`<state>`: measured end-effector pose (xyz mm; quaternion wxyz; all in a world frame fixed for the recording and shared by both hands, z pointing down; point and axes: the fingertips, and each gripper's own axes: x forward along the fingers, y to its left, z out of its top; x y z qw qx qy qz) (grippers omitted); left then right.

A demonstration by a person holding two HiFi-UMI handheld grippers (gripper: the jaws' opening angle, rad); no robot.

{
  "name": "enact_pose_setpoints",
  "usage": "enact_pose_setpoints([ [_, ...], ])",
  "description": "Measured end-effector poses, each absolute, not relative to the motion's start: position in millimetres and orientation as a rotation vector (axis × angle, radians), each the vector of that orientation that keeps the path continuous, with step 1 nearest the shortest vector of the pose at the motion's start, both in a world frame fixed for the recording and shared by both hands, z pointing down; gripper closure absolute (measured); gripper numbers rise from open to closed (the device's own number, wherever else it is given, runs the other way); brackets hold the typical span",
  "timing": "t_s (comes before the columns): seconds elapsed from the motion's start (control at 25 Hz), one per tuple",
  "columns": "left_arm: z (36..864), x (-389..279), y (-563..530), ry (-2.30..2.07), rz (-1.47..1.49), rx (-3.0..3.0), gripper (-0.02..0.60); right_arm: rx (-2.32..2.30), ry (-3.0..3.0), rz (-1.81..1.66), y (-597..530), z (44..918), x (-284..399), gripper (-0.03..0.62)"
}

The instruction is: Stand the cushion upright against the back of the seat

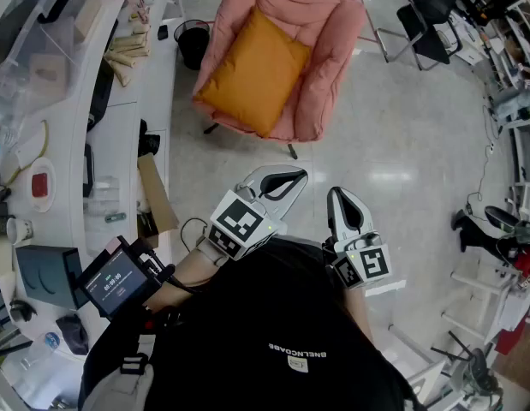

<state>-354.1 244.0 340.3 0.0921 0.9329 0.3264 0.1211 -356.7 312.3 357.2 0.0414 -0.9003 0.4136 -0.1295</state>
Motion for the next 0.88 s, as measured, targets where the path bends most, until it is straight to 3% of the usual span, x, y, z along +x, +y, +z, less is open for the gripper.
enact_pose_setpoints([
  [0.88,349.2,-332.4,245.2,0.928,0.393,2.802,0.568,-2.721,1.335,-0.414,310.5,362.7,-332.8,0.589],
])
